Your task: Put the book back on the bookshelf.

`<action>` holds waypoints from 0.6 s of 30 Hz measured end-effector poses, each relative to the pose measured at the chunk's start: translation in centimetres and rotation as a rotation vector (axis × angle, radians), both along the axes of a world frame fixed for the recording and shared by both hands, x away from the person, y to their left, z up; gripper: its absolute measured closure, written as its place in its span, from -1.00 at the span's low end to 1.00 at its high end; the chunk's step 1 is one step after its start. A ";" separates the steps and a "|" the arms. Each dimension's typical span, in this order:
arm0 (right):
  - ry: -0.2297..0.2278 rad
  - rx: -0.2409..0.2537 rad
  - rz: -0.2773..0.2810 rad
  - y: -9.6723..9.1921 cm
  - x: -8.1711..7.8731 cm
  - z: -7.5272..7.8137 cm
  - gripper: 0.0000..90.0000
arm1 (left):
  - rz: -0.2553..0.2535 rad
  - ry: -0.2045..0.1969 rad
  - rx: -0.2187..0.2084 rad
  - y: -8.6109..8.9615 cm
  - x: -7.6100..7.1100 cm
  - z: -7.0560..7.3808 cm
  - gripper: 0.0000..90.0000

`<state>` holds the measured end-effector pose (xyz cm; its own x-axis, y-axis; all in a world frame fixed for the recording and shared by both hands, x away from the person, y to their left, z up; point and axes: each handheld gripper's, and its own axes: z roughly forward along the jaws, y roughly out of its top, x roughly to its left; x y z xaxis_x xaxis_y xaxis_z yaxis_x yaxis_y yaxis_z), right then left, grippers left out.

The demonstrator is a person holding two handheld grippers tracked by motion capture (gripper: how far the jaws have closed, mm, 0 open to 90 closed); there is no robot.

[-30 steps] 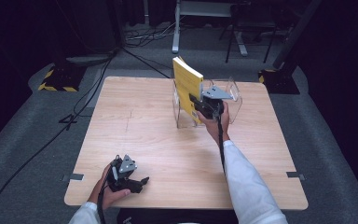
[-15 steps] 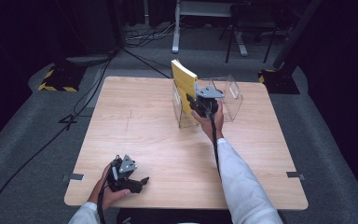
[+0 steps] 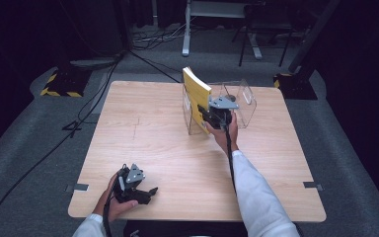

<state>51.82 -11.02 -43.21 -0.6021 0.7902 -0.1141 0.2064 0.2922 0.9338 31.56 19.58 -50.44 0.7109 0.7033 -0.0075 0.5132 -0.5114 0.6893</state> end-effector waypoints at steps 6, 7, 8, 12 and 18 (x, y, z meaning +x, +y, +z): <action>-0.001 -0.003 0.002 -0.2 -0.3 -0.6 0.68 | 0.001 -0.005 0.001 0.0 0.0 0.0 -0.65; -0.001 0.001 0.003 -0.3 -0.4 -0.7 0.68 | -0.001 -0.005 -0.001 0.0 0.0 0.0 -0.65; 0.002 0.005 0.000 -0.3 -0.4 -0.8 0.68 | 0.000 -0.006 0.001 0.0 0.0 0.0 -0.65; 0.006 0.004 0.004 -0.4 -0.6 -0.7 0.67 | 0.001 -0.003 0.001 0.0 0.0 0.0 -0.65; 0.009 0.006 0.012 -0.9 -1.0 -0.9 0.64 | 0.005 -0.001 -0.004 0.0 -0.1 0.0 -0.65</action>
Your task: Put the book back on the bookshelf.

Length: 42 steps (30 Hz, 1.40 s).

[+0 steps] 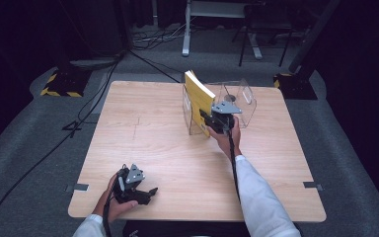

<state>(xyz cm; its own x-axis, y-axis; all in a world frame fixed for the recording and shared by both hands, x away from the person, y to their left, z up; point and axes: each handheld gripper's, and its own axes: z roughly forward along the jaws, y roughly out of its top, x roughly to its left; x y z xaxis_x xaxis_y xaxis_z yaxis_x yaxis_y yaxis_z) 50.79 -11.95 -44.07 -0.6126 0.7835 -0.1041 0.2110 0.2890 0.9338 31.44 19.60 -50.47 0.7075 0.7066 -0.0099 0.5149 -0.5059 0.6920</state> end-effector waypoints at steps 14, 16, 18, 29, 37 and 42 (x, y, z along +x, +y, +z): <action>0.001 0.012 0.028 -1.3 -1.6 0.8 0.39 | -0.005 0.005 -0.003 0.0 0.1 0.0 -0.66; 0.005 -0.002 0.037 -1.7 -1.8 1.2 0.26 | -0.006 -0.001 0.004 0.1 0.1 0.0 -0.66; 0.009 -0.021 0.037 -1.9 -2.0 1.3 0.23 | -0.010 -0.002 0.003 0.1 0.2 0.0 -0.66; 0.044 -0.066 0.108 -4.5 -3.8 2.1 0.06 | -0.007 0.008 -0.006 0.0 0.2 0.0 -0.66; 0.050 -0.139 0.170 -5.7 -5.3 3.3 0.02 | -0.011 0.010 -0.004 0.0 0.3 0.0 -0.66; 0.055 -0.164 0.187 -6.1 -5.9 3.6 -0.01 | -0.011 0.010 -0.004 0.0 0.3 0.0 -0.66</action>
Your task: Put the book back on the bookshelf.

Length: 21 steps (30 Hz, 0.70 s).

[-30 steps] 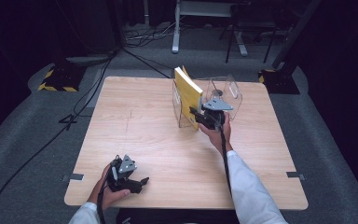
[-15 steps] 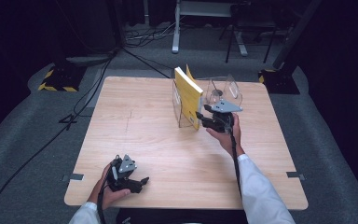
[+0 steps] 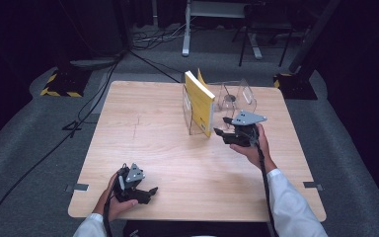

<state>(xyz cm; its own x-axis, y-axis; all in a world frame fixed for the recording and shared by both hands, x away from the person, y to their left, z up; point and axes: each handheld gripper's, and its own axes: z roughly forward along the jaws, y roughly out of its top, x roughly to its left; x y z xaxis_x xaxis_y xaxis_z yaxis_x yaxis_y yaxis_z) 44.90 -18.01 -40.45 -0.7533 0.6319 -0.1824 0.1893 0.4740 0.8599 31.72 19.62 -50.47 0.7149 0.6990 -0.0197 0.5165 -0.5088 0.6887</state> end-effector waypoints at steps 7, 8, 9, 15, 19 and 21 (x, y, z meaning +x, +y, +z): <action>0.014 -0.037 0.048 -0.7 -1.2 0.3 -0.01 | 0.000 0.000 0.000 0.0 0.0 0.0 -0.66; 0.013 -0.039 0.051 -0.8 -1.4 0.3 -0.01 | 0.000 0.000 0.000 0.0 0.0 0.0 -0.66; 0.017 -0.052 0.061 -1.1 -1.8 0.4 -0.02 | 0.000 0.000 0.000 0.0 0.0 0.0 -0.66; 0.018 -0.089 0.062 -2.0 -2.6 0.4 -0.06 | 0.000 0.000 0.001 0.0 0.0 0.0 -0.66; 0.021 -0.101 0.058 -2.7 -3.2 0.3 -0.08 | 0.001 0.001 -0.001 0.0 0.0 0.0 -0.66; 0.024 -0.103 0.057 -3.1 -3.5 0.3 -0.10 | 0.000 0.000 0.000 0.0 0.0 0.0 -0.66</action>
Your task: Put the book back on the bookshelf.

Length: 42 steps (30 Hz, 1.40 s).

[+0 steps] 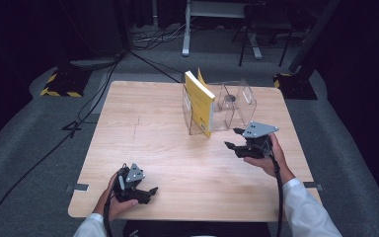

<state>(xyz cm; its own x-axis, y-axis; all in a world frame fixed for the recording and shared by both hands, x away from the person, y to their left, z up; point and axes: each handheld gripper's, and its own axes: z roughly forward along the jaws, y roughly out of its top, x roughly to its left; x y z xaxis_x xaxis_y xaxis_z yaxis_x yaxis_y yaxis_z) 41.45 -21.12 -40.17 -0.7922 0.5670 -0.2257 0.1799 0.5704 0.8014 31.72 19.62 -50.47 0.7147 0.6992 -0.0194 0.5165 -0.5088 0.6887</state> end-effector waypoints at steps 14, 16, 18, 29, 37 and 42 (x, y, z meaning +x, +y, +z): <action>0.000 -0.046 -0.016 -2.2 -1.6 -1.0 -0.18 | 0.003 0.000 0.001 0.0 0.0 0.0 -0.66; -0.002 -0.052 -0.018 -2.3 -1.7 -1.1 -0.19 | 0.002 -0.001 0.002 0.0 0.0 0.0 -0.66; -0.001 -0.062 -0.032 -2.7 -1.8 -1.6 -0.21 | 0.002 0.000 -0.001 0.0 0.0 0.0 -0.66; 0.034 -0.112 -0.076 -4.6 -2.5 -4.0 -0.33 | 0.003 0.000 -0.001 0.0 0.0 0.0 -0.67; 0.053 -0.119 -0.113 -6.7 -3.6 -5.3 -0.39 | 0.003 0.000 -0.001 0.0 0.0 0.0 -0.66; 0.062 -0.124 -0.137 -8.3 -4.2 -6.3 -0.41 | 0.003 0.000 -0.001 0.0 0.0 0.0 -0.66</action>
<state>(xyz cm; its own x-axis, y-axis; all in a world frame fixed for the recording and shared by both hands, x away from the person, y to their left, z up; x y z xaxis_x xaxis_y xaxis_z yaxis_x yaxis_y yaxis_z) 37.20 -29.39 -46.48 -0.7238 0.6414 -0.2542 0.3095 0.6312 0.7112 31.71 19.60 -50.48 0.7128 0.7011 -0.0205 0.5181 -0.5066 0.6891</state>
